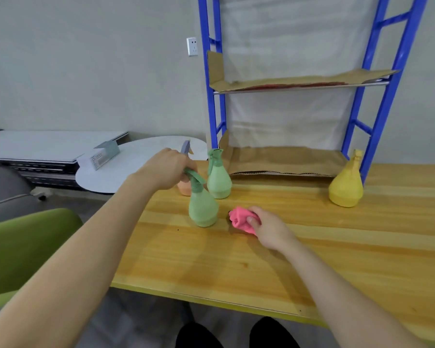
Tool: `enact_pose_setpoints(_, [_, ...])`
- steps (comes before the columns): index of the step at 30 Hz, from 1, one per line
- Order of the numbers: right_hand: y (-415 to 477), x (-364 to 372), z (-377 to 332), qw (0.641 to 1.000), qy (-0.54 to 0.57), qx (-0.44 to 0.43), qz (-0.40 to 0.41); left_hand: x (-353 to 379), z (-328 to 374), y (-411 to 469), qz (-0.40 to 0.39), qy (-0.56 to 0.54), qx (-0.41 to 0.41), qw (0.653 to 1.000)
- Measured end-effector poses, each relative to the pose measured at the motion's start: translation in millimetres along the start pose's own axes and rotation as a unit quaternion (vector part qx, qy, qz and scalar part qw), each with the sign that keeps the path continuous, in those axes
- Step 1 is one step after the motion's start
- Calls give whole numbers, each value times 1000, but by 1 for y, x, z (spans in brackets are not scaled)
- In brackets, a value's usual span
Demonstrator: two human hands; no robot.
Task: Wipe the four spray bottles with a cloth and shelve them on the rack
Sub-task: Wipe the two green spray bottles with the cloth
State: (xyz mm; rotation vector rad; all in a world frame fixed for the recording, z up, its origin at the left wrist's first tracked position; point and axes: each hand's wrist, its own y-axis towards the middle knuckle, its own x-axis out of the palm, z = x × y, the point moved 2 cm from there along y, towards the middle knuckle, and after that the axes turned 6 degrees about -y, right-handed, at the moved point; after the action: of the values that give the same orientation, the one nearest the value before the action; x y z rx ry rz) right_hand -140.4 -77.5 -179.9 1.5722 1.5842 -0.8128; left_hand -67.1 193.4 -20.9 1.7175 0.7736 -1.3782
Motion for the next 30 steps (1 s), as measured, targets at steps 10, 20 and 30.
enact_pose_setpoints(10, [-70, -75, 53, 944, 192, 24, 266, 17, 106, -25, 72, -220, 25, 973])
enact_pose_setpoints(20, [-72, -48, 20, 973, 57, -116, 192, 57, 129, -53, 133, -391, 55, 909])
enact_pose_setpoints(30, [-74, -49, 52, 974, 110, -27, 196, 80, 133, -54, 209, -404, 25, 890])
